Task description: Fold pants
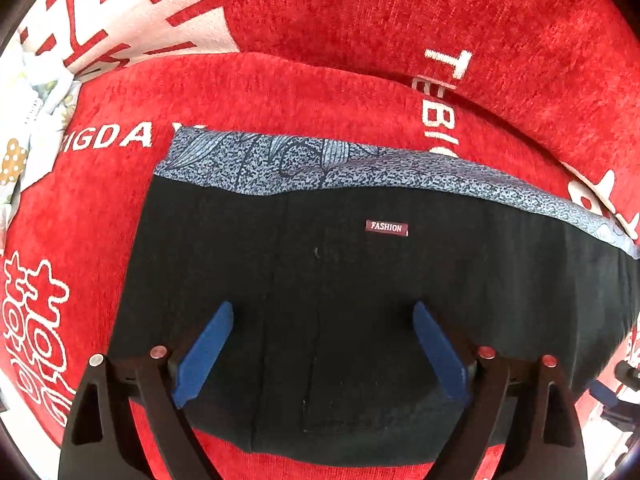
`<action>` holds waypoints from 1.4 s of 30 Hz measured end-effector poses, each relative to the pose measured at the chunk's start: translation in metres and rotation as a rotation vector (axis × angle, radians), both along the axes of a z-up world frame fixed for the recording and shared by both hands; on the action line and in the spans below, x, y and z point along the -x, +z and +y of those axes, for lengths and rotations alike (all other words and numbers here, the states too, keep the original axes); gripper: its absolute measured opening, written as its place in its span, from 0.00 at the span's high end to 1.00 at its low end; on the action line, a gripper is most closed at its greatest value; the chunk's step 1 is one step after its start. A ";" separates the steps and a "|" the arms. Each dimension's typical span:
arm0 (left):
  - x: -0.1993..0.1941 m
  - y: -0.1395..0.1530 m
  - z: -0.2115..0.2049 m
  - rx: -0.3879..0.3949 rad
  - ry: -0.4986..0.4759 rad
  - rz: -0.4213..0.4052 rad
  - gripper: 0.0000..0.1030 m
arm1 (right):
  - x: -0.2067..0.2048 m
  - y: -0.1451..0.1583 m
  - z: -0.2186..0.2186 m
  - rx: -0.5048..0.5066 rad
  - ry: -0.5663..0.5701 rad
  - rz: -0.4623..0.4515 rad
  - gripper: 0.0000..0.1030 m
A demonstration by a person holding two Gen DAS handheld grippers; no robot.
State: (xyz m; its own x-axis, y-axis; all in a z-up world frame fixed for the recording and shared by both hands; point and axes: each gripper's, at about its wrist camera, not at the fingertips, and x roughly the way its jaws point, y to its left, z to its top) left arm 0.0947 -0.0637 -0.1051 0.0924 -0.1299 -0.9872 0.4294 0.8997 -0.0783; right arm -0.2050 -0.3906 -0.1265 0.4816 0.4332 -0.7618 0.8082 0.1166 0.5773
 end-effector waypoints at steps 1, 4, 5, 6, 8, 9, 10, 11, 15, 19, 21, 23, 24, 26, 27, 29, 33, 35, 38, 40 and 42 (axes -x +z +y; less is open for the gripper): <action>-0.001 0.000 -0.001 -0.001 0.000 0.000 0.10 | 0.002 0.002 -0.001 0.009 -0.008 -0.012 0.42; 0.001 0.000 0.000 0.003 -0.001 0.002 0.10 | 0.004 -0.003 -0.008 0.028 -0.030 -0.012 0.42; 0.001 0.001 0.000 0.003 -0.001 0.002 0.10 | 0.006 -0.008 -0.009 0.022 -0.042 -0.002 0.42; 0.001 0.001 0.001 0.002 -0.001 0.002 0.10 | 0.008 -0.017 -0.012 0.005 -0.071 0.000 0.42; 0.004 0.002 0.004 0.001 -0.001 0.002 0.10 | 0.008 -0.023 -0.014 -0.008 -0.102 -0.016 0.42; 0.005 0.003 0.005 0.000 -0.002 0.001 0.10 | 0.006 -0.025 -0.015 -0.008 -0.099 -0.017 0.43; 0.005 0.003 0.005 0.000 -0.002 0.001 0.10 | 0.005 -0.024 -0.015 -0.004 -0.088 -0.013 0.50; 0.005 0.003 0.006 -0.001 -0.003 0.002 0.10 | 0.003 -0.023 -0.016 0.000 -0.074 -0.006 0.89; 0.008 0.002 0.005 -0.005 -0.014 -0.014 0.08 | 0.004 -0.006 -0.017 0.085 0.002 -0.013 0.93; 0.008 0.003 0.005 -0.027 -0.005 -0.013 0.04 | 0.022 -0.027 -0.010 0.023 -0.062 0.011 0.92; 0.013 0.016 0.001 -0.032 -0.033 -0.040 0.04 | 0.022 -0.020 -0.013 0.017 -0.041 0.005 0.90; 0.021 0.030 -0.006 -0.001 -0.060 -0.050 0.04 | 0.031 -0.007 -0.025 0.040 -0.025 -0.006 0.85; 0.027 0.038 -0.012 0.018 -0.071 -0.049 0.04 | 0.039 0.001 -0.035 0.070 -0.037 -0.010 0.85; 0.042 0.046 -0.029 0.052 -0.091 -0.038 0.04 | 0.058 0.012 -0.058 0.129 -0.083 -0.005 0.74; 0.053 0.046 -0.043 0.067 -0.109 -0.020 0.04 | 0.070 0.015 -0.075 0.161 -0.121 0.017 0.67; 0.075 0.037 -0.068 0.071 -0.151 0.011 0.04 | 0.091 0.017 -0.104 0.202 -0.202 0.055 0.54; 0.108 0.013 -0.097 0.015 -0.194 0.040 0.04 | 0.125 0.013 -0.158 0.277 -0.316 0.123 0.54; 0.119 0.012 -0.102 -0.027 -0.224 -0.012 0.04 | 0.134 0.007 -0.176 0.279 -0.346 0.131 0.54; 0.126 0.008 -0.107 -0.064 -0.244 -0.038 0.04 | 0.131 -0.008 -0.196 0.254 -0.290 0.118 0.93; 0.129 0.006 -0.111 -0.086 -0.254 -0.049 0.03 | 0.131 -0.007 -0.195 0.297 -0.205 0.135 0.94; 0.131 0.004 -0.115 -0.108 -0.252 -0.053 0.03 | 0.147 -0.007 -0.193 0.277 -0.241 0.116 0.94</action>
State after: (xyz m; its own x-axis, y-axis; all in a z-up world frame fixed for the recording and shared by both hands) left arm -0.0363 -0.1790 -0.1013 0.1220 -0.0497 -0.9913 0.6417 0.7659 0.0406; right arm -0.3520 -0.5832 -0.1337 0.4485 0.0879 -0.8894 0.8894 0.0541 0.4539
